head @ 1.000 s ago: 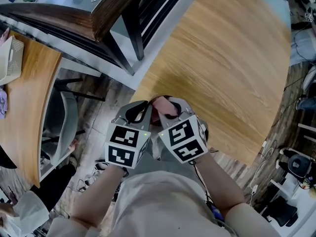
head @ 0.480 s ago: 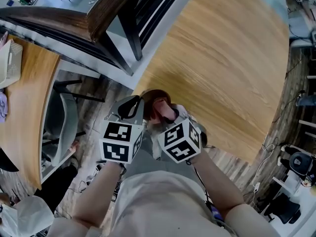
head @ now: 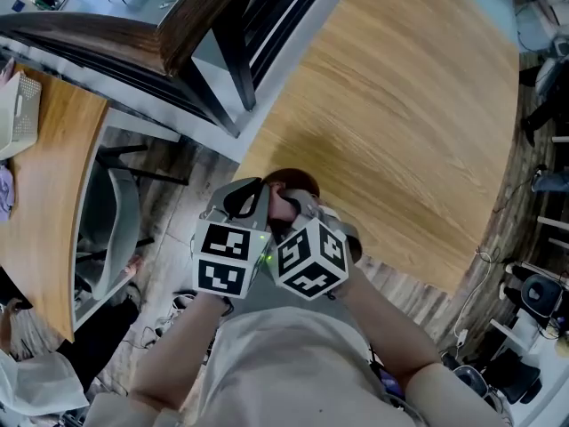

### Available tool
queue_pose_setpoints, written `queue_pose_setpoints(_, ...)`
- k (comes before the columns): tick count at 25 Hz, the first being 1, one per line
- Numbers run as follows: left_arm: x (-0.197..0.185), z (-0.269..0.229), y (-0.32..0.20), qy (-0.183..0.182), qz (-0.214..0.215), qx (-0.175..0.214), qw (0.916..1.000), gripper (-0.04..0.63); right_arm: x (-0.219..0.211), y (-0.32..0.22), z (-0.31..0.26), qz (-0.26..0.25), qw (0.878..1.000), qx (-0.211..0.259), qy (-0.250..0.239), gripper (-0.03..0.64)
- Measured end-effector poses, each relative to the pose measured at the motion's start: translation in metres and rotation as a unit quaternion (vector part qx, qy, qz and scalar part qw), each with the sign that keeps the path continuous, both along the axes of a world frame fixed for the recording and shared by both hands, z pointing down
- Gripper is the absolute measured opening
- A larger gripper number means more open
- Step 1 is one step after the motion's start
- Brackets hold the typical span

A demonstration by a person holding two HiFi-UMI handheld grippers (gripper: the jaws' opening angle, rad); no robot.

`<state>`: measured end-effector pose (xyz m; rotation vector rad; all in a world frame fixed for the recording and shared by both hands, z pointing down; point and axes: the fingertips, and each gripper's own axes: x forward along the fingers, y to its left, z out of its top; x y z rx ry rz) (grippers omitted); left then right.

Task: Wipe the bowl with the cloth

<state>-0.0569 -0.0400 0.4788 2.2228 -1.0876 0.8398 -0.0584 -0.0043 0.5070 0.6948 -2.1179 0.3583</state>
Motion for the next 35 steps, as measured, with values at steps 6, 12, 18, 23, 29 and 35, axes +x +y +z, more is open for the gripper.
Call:
queue_pose_setpoints(6,-0.001,-0.006,0.001,0.001,0.014,-0.002,0.9999,0.012,0.014,-0.023,-0.016,0.022,0.998,0.049,0.029,0.012)
queue_pose_setpoints(12,0.004,-0.008,0.007,-0.011,0.03,0.002,0.9995,0.014,0.031,-0.027,-0.024,0.034,0.993,0.086,0.073,0.012)
queue_pose_setpoints(18,-0.003,-0.009,0.008,-0.022,0.028,0.002,0.9994,0.014,0.053,-0.02,-0.027,0.06,0.993,0.075,0.067,0.012)
queue_pose_setpoints(23,-0.008,-0.014,0.005,-0.027,0.02,0.007,0.9994,0.014,0.061,-0.008,-0.031,0.072,0.996,0.042,0.028,0.012)
queue_pose_setpoints(29,-0.007,-0.009,0.01,-0.073,0.067,0.016,0.9949,0.012,0.074,-0.015,-0.07,0.103,0.99,0.085,-0.051,0.012)
queue_pose_setpoints(35,0.009,-0.016,0.017,-0.109,0.137,0.061,0.9826,0.012,0.083,-0.032,-0.108,0.125,0.982,0.115,-0.088,0.012)
